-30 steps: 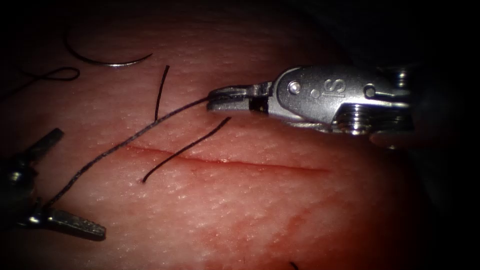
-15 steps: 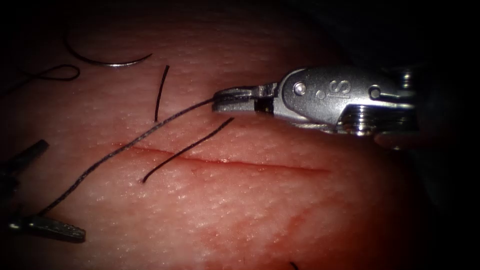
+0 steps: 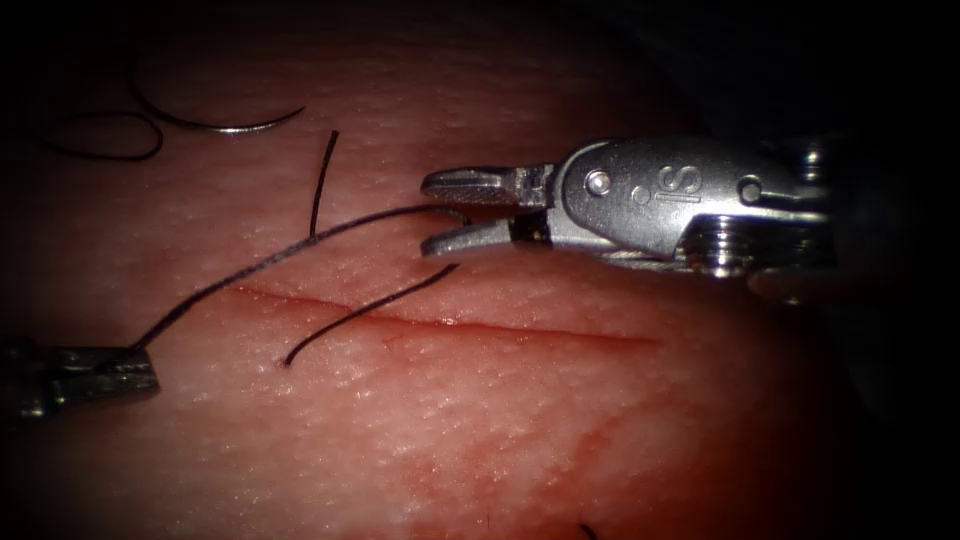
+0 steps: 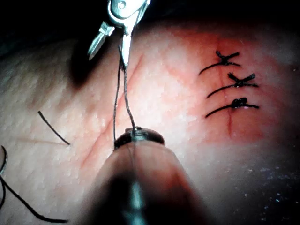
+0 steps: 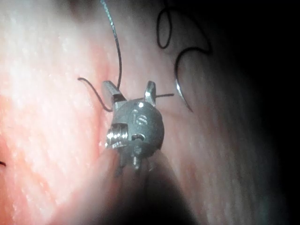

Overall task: Wound Closure
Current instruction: Handoff more suture to the left driver

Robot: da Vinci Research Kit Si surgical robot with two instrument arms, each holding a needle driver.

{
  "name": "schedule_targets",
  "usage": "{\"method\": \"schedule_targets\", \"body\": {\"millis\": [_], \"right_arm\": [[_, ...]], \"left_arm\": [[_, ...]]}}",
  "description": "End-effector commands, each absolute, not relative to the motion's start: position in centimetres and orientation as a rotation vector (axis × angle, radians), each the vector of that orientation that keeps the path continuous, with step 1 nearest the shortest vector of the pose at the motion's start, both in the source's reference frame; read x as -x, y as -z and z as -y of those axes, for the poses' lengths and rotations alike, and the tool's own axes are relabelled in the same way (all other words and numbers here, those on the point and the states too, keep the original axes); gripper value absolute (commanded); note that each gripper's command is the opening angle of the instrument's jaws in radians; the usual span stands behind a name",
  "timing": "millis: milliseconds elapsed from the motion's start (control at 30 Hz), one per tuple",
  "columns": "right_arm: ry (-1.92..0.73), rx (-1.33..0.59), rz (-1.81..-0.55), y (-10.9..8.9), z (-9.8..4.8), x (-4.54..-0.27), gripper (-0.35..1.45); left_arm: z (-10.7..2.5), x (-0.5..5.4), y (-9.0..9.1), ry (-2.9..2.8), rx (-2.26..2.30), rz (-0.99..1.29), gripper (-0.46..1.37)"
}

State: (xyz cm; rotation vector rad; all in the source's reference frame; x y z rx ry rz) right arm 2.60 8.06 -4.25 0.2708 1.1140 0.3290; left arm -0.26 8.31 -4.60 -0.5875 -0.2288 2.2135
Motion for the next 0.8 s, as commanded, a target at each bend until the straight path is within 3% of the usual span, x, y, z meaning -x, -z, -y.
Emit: {"method": "schedule_targets", "body": {"millis": [33,233,800], "right_arm": [[-0.328,-0.276,-1.115,4.24,-8.08,-2.58,1.28],[-0.323,-0.279,-1.116,4.21,-8.12,-2.47,1.38],[-0.305,-0.304,-1.132,4.21,-8.18,-2.07,1.25]], "left_arm": [[-8.31,0.24,4.60,-2.214,0.591,0.227,-0.35],[-8.31,0.19,4.61,-2.245,0.596,0.216,-0.35],[-8.47,0.15,4.72,-2.290,0.620,0.177,-0.35]]}}
